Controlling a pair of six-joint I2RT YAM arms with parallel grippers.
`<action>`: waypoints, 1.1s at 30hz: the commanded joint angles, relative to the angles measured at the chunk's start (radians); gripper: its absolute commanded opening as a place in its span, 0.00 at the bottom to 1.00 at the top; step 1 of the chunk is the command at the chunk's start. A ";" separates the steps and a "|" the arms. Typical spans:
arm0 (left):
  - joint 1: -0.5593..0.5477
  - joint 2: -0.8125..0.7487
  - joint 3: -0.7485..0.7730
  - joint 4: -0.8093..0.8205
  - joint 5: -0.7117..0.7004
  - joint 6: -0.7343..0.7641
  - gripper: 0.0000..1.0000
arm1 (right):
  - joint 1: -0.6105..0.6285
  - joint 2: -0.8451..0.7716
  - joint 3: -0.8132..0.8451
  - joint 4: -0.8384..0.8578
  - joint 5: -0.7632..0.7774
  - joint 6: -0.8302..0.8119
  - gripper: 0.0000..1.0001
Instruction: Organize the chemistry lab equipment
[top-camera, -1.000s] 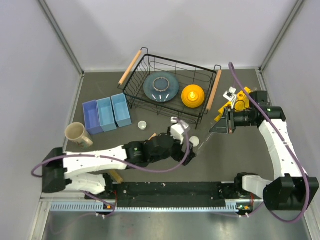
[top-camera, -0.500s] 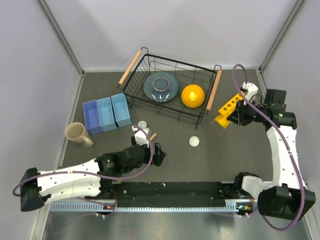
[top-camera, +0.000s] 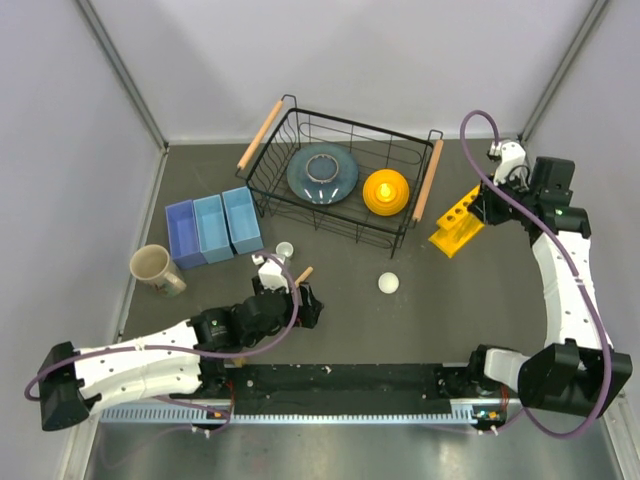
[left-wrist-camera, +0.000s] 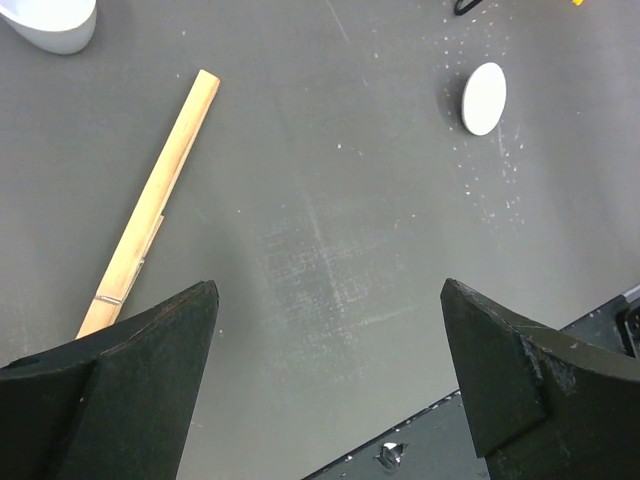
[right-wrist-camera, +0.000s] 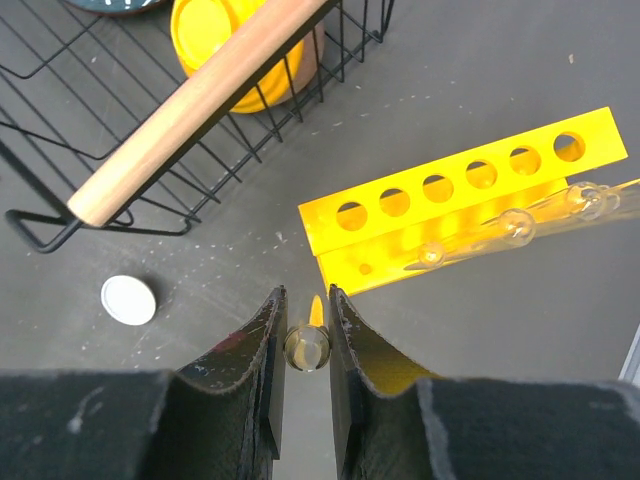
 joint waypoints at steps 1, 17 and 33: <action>0.012 0.031 0.018 0.010 -0.008 -0.018 0.99 | -0.009 0.023 0.053 0.081 0.045 -0.001 0.13; 0.029 0.026 0.009 0.012 0.006 -0.025 0.99 | -0.009 0.101 0.059 0.138 0.085 -0.008 0.13; 0.036 0.026 0.009 0.013 0.015 -0.025 0.99 | 0.000 0.129 0.075 0.148 0.085 -0.002 0.14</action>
